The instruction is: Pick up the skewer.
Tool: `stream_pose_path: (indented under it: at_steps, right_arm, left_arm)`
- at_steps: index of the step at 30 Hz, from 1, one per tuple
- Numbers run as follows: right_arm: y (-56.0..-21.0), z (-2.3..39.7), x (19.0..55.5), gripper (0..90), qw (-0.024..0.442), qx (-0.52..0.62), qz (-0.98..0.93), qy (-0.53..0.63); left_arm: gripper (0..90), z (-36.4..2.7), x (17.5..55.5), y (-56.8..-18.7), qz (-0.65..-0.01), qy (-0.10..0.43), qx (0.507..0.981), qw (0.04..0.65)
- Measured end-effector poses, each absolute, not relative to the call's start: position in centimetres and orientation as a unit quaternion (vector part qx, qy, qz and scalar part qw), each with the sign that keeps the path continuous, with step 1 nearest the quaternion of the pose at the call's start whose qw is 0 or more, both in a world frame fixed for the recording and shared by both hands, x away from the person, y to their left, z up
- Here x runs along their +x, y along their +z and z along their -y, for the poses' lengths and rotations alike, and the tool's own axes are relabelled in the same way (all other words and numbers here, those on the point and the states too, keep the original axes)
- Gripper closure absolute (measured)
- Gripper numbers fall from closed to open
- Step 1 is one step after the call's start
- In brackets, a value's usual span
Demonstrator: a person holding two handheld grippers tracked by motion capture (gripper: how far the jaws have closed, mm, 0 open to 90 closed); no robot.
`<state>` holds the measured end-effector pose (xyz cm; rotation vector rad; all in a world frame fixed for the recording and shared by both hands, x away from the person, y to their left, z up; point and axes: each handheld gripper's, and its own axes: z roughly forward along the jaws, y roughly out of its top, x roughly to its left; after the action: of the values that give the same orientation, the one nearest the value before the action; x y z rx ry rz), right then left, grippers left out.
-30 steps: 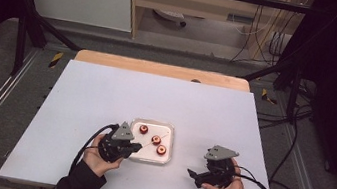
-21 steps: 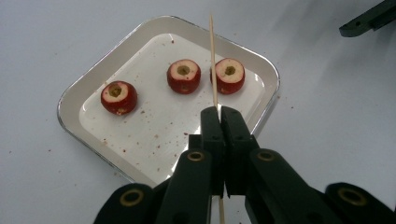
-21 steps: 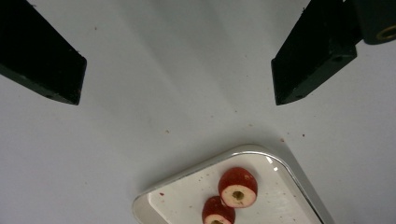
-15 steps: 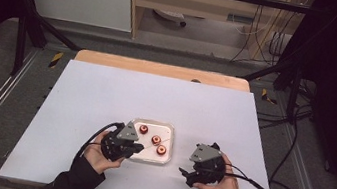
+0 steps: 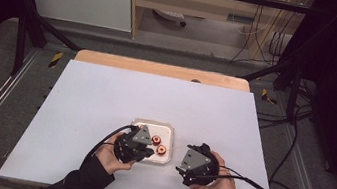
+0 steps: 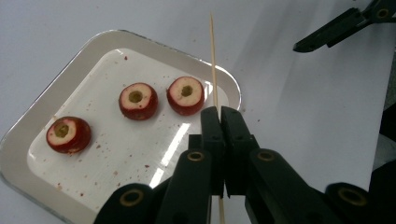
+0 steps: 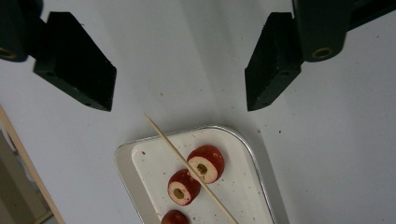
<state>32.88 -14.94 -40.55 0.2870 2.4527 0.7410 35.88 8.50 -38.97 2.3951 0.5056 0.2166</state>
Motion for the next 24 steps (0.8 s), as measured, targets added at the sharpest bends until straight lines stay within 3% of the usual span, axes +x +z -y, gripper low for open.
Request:
stream_pose_path:
  at_steps: [12, 24]
  right_arm:
    - [-41.5, 14.1, 32.5, 53.3, 0.324, -0.022, -0.914, 0.245]
    - [-42.7, 13.6, 32.7, 73.0, 0.327, -0.092, -0.917, 0.209]
  left_arm:
    - [88.6, -5.7, 35.4, -39.0, -0.157, 0.068, 0.93, 0.327]
    - [88.6, -5.6, 35.3, -39.5, -0.15, 0.067, 0.932, 0.322]
